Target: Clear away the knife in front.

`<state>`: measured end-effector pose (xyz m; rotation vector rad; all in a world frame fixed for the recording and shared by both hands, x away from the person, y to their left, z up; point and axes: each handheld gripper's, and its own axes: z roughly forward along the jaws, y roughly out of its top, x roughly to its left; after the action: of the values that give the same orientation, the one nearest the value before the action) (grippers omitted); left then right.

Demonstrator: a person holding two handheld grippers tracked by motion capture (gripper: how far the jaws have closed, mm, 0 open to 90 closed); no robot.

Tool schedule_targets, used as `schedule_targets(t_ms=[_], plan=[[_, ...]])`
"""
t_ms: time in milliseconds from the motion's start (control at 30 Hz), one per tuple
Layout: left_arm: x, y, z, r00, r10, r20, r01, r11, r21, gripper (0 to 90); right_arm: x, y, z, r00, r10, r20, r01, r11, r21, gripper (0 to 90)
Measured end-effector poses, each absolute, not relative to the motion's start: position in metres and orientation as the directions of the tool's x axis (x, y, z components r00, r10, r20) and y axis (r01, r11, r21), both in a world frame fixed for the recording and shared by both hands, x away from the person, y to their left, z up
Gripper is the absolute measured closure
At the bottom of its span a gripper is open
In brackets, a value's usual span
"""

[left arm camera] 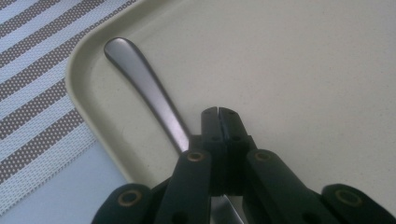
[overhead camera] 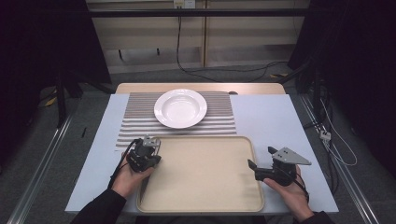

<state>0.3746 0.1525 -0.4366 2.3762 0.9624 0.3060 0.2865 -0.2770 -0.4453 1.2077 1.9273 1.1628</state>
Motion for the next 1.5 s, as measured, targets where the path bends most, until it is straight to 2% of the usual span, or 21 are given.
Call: schedule_targets(t_ms=[533, 633, 700, 833, 1067, 1167, 1400, 1500], plan=[[0.373, 0.158, -0.437, 0.703, 0.711, -0.007, 0.585, -0.574, 0.573, 90.0, 0.287, -0.277, -0.445, -0.424, 0.905, -0.021, 0.403, 0.21, 0.891, 10.8], [0.373, 0.159, -0.435, 0.709, 0.702, -0.069, 0.607, -0.556, 0.568, 87.6, 0.287, -0.277, -0.446, -0.425, 0.905, -0.021, 0.403, 0.21, 0.891, 10.8], [0.373, 0.157, -0.435, 0.705, 0.707, -0.049, 0.597, -0.555, 0.579, 87.2, 0.287, -0.277, -0.446, -0.424, 0.905, -0.021, 0.404, 0.209, 0.89, 10.8], [0.372, 0.157, -0.433, 0.712, 0.701, -0.036, 0.576, -0.553, 0.602, 80.7, 0.287, -0.277, -0.446, -0.425, 0.905, -0.021, 0.403, 0.21, 0.891, 10.8], [0.37, 0.155, -0.43, 0.723, 0.691, -0.003, 0.53, -0.552, 0.644, 58.2, 0.287, -0.277, -0.445, -0.425, 0.905, -0.019, 0.403, 0.209, 0.891, 10.8], [0.37, 0.155, -0.427, 0.712, 0.702, -0.007, 0.526, -0.527, 0.667, 41.2, 0.287, -0.277, -0.445, -0.425, 0.905, -0.019, 0.403, 0.208, 0.891, 10.8], [0.369, 0.15, -0.414, 0.705, 0.709, -0.013, 0.504, -0.489, 0.712, 11.2, 0.288, -0.277, -0.445, -0.427, 0.904, -0.017, 0.403, 0.207, 0.891, 10.8], [0.365, 0.15, -0.409, 0.72, 0.694, -0.003, 0.478, -0.492, 0.727, 6.7, 0.288, -0.277, -0.445, -0.427, 0.904, -0.017, 0.403, 0.207, 0.892, 10.8]])
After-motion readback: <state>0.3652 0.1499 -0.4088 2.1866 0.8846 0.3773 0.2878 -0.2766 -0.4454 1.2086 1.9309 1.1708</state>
